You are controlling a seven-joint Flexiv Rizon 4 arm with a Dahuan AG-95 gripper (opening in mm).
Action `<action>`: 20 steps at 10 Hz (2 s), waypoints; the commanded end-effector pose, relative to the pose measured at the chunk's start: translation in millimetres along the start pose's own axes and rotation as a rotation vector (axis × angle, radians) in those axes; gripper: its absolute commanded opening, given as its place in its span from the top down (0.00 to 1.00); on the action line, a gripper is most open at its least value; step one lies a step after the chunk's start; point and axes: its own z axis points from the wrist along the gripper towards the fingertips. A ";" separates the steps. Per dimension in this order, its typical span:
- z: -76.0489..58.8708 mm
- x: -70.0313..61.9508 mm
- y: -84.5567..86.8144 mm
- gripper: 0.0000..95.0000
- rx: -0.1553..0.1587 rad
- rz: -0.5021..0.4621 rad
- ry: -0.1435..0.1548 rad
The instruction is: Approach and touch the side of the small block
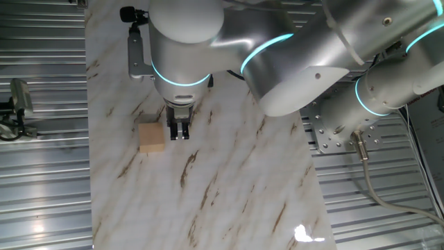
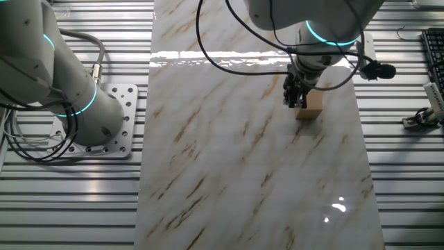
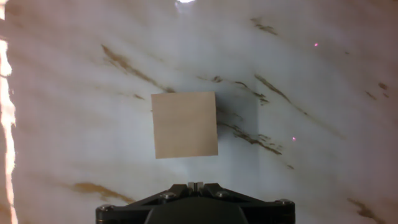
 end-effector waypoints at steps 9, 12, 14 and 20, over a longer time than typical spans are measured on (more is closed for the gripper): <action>16.9 -11.6 0.2 1.00 0.004 -0.010 -0.035; 20.8 -14.4 1.3 1.00 0.002 -0.008 -0.044; 23.9 -19.1 1.8 1.00 0.008 -0.012 -0.046; 23.2 -32.7 1.6 1.00 0.003 -0.007 -0.035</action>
